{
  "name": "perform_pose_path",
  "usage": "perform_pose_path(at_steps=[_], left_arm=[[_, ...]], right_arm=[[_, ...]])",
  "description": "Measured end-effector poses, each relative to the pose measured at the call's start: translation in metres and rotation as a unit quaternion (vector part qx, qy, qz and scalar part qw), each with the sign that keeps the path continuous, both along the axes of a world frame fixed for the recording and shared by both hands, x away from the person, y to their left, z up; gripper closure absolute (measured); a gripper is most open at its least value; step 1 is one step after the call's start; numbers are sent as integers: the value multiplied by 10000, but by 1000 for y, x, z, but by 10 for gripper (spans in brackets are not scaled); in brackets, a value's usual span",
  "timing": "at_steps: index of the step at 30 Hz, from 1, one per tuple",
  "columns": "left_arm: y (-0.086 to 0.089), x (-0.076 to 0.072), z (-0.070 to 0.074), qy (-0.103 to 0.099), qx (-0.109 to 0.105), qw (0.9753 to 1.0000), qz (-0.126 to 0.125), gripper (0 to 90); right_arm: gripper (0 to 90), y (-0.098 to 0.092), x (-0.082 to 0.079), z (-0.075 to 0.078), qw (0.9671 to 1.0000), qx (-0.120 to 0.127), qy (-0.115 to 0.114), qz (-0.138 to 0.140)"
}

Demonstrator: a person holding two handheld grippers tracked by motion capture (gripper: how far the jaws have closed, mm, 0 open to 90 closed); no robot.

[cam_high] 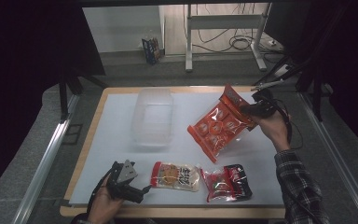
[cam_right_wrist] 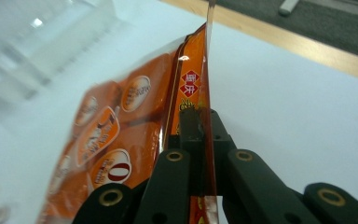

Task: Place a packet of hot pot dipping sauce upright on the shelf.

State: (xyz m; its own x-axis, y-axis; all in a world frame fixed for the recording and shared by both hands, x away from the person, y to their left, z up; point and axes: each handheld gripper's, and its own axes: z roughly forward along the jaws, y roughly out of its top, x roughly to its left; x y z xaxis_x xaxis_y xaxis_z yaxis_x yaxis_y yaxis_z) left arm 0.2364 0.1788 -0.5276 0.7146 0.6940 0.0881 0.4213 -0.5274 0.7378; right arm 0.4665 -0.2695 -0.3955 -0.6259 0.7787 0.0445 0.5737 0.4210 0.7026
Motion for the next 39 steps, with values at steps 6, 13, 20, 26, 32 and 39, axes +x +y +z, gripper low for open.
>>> perform_pose_path(at_steps=[6, 13, 20, 26, 32, 39], left_arm=[[1, -1, 1, -72, -92, 9999, 18, 0], [5, -1, 2, 29, -323, 9994, 71, 0], [5, -1, 2, -70, -200, 9997, 82, 0], [4, -1, 2, -124, -158, 9998, 95, 0], [4, -1, 2, -169, -127, 9997, 96, 0], [4, -1, 1, -172, -67, 9998, 93, 0]], right_arm=[[883, 11, -9, 22, 9995, 188, -94, 227], [884, 28, -17, 41, 9982, 334, -176, 459], [884, 59, -28, 59, 9948, 448, -215, 888], [884, 78, -32, 66, 9928, 480, -227, 1077], [886, 98, -36, 78, 9906, 335, -370, 1271], [886, 105, -33, 88, 9914, 324, -501, 1164]])
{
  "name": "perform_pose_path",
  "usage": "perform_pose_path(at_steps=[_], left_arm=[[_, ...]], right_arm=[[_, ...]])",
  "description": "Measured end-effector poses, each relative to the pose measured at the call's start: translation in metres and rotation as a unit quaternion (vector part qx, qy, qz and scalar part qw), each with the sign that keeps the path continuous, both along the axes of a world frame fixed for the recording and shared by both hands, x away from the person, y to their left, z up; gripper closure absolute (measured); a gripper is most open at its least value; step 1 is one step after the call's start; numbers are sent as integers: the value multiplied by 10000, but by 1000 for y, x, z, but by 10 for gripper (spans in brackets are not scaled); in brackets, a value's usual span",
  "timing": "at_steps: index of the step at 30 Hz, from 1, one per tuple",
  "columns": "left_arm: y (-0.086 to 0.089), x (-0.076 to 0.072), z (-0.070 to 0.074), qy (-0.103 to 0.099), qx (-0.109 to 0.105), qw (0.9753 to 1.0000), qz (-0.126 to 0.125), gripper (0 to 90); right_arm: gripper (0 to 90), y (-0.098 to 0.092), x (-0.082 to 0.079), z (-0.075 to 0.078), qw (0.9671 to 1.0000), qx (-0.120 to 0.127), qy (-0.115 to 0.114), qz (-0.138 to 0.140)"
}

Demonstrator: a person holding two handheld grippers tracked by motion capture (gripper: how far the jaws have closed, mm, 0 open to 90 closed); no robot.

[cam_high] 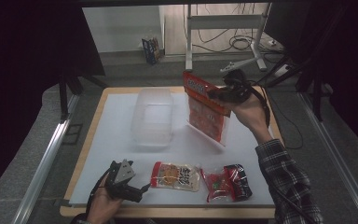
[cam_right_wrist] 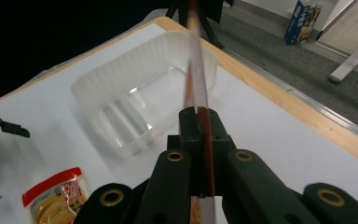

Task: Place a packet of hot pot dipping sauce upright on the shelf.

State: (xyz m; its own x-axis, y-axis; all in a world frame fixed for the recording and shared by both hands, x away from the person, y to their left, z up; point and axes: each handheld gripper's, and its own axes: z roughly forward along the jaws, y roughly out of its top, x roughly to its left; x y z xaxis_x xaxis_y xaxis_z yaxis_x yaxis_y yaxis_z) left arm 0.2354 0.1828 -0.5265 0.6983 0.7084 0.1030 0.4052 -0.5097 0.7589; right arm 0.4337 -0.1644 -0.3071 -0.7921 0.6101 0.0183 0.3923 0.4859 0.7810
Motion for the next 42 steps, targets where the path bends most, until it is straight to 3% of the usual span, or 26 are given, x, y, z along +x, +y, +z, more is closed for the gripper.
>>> perform_pose_path(at_steps=[9, 22, 42], left_arm=[[0, 0, 0, 9, 45, 10000, 29, 0], [0, 0, 0, 22, 57, 10000, 44, 0], [-1, 0, 0, 10, 55, 10000, -1, 0]], right_arm=[[886, 14, 8, 17, 9998, 192, -47, -29], [886, 51, 21, 38, 9995, 307, -46, -49], [886, 125, 50, 36, 9982, 498, -61, -317]])
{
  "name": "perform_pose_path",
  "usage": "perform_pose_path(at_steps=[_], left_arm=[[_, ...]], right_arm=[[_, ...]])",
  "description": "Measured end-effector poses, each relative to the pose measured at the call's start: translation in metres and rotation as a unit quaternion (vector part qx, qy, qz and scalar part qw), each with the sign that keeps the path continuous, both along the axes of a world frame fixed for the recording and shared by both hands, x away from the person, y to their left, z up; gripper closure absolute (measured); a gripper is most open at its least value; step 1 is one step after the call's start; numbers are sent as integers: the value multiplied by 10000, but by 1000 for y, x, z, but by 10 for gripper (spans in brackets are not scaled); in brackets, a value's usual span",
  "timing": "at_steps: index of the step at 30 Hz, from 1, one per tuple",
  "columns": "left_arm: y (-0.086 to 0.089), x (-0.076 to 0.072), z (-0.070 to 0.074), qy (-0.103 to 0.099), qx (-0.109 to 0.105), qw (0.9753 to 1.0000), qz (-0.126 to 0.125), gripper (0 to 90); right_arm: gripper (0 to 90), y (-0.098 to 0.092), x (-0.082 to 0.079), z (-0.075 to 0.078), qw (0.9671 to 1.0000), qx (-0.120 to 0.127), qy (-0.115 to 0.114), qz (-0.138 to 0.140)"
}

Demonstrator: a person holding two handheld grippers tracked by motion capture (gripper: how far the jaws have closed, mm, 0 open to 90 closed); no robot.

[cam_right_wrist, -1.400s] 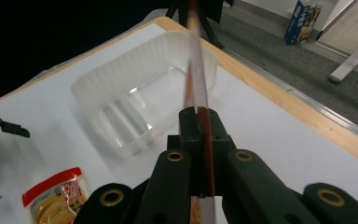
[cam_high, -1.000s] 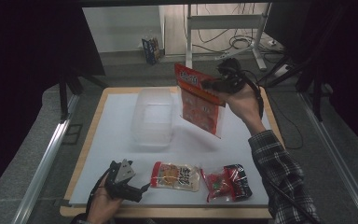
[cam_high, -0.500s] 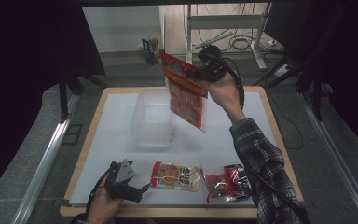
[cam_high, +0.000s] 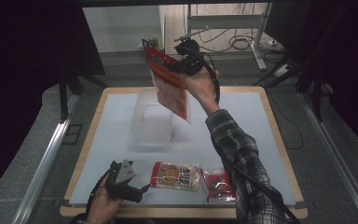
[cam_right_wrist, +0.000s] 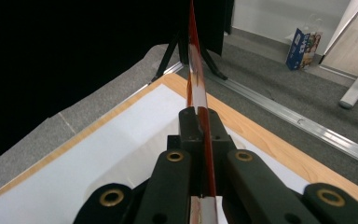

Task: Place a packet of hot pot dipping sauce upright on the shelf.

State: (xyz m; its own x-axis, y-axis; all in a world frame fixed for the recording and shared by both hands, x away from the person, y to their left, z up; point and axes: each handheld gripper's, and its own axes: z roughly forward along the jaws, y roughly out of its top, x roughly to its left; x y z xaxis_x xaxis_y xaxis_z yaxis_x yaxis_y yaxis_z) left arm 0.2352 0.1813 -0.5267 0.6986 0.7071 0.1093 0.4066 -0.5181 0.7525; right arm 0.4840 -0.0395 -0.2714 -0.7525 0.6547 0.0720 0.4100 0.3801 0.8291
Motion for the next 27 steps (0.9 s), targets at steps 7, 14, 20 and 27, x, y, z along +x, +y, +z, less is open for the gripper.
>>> perform_pose_path(at_steps=[7, 14, 20, 27], left_arm=[[-1, 0, 0, -14, 35, 10000, -23, 0], [-1, -1, 0, -22, 52, 10000, -42, 0], [-2, -1, 0, -24, 70, 9999, -74, 0], [-2, -1, 0, -27, 95, 9999, -90, 0]], right_arm=[[885, 28, 13, -7, 10000, 61, 25, -41], [885, 49, 20, -15, 9998, 156, 3, -78], [885, 65, 25, -25, 9996, 255, -3, -119], [885, 75, 29, -45, 9997, 196, 56, -126]])
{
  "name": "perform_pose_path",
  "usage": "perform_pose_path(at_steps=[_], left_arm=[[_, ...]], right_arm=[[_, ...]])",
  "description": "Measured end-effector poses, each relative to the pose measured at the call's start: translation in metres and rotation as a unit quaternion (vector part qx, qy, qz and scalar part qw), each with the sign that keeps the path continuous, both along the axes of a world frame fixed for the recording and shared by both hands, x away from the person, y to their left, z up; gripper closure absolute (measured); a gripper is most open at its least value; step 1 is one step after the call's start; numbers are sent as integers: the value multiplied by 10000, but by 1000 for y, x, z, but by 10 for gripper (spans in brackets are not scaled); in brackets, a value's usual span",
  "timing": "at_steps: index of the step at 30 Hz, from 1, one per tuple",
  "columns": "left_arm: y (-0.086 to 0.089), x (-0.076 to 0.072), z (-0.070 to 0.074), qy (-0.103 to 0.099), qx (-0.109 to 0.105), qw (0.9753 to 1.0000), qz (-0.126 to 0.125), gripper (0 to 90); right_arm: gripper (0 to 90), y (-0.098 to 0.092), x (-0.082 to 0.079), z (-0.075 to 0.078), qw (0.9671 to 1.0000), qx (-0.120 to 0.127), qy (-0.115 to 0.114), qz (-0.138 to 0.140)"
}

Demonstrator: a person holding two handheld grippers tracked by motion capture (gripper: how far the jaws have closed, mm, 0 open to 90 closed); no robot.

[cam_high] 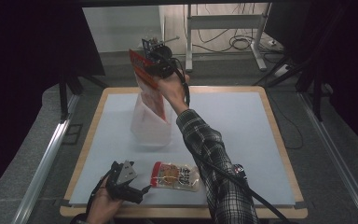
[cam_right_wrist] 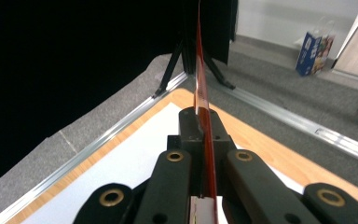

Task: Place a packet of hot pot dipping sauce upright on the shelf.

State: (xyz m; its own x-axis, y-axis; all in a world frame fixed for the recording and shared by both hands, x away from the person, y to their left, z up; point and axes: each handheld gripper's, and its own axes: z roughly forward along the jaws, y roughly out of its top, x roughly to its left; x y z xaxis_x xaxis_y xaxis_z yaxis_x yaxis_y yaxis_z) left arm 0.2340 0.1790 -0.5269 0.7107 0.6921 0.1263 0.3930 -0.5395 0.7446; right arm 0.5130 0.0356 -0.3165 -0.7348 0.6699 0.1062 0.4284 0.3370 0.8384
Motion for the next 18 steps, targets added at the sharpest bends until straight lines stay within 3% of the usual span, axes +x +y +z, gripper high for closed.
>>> perform_pose_path(at_steps=[6, 12, 18], left_arm=[[-1, 0, 0, 12, 22, 10000, -11, 0], [-1, 0, -1, 17, 37, 10000, -1, 0], [-2, 0, -1, 27, 57, 10000, -5, 0]], right_arm=[[884, -7, 4, -22, 9999, -56, 148, -51], [882, -21, 6, -30, 9999, -76, 137, -30], [882, -30, 7, -43, 9992, -323, 231, -84]])
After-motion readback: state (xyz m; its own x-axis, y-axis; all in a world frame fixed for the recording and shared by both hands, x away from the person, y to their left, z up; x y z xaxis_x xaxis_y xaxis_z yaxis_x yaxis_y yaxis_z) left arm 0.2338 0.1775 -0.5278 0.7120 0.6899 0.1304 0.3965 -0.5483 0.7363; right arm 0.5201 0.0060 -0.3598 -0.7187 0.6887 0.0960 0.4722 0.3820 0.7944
